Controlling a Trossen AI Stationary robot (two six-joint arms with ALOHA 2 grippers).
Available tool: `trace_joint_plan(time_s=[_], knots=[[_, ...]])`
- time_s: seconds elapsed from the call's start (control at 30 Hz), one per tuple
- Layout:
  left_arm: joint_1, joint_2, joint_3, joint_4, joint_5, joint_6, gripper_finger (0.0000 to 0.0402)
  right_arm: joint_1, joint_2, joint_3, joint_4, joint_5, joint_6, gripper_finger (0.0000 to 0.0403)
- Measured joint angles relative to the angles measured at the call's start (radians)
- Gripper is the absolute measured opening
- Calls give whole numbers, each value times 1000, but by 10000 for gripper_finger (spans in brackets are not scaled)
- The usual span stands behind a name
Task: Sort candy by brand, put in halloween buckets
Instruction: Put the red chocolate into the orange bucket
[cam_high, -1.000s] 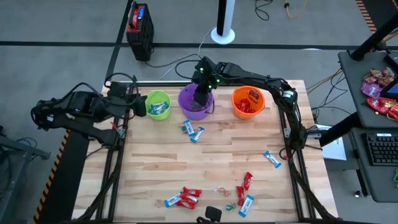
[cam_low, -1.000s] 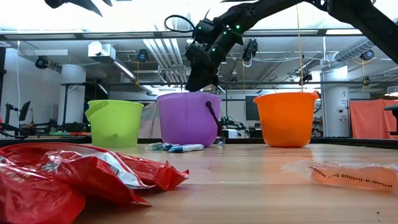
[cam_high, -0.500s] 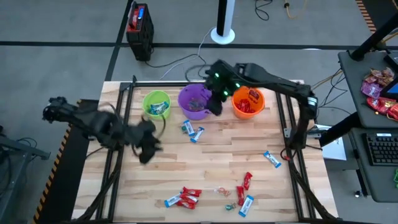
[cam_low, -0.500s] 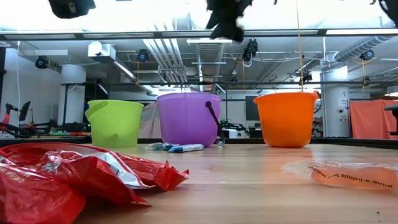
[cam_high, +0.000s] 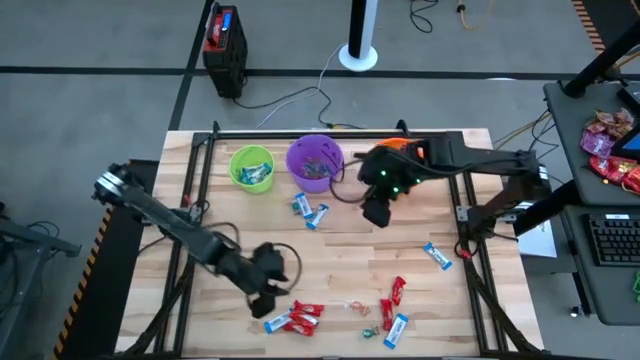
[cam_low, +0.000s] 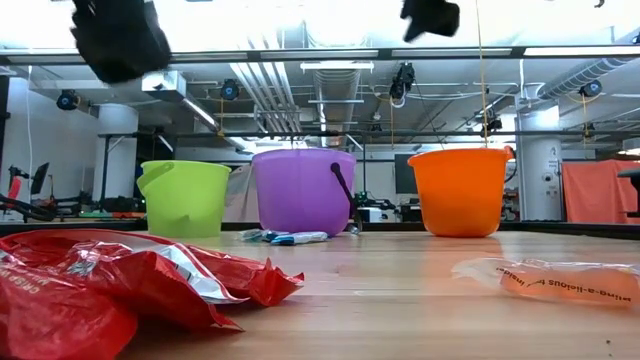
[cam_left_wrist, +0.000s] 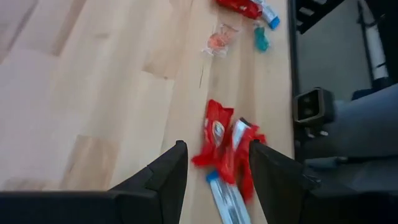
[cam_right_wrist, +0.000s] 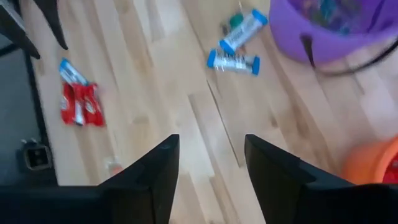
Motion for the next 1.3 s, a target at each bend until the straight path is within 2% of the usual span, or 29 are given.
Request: trace_joint_plan(time_s=[0.27, 0.5, 0.63, 1.0, 1.13, 1.3], knots=[[23, 243, 1, 206, 93, 5, 154, 27, -155, -288, 179, 20, 58, 194], [24, 399, 70, 214, 208, -5, 154, 27, -254, -471, 279, 18, 114, 194], [34, 433, 89, 210, 206, -4, 154, 27, -267, -509, 289, 11, 138, 194], [53, 427, 92, 137, 171, -9, 151, 27, -264, -519, 320, 10, 138, 194], [57, 427, 92, 132, 159, 29, 113, 27, -262, -519, 342, 10, 137, 194], [71, 425, 81, 148, 172, 79, 28, 27, -258, -519, 368, 12, 136, 194]])
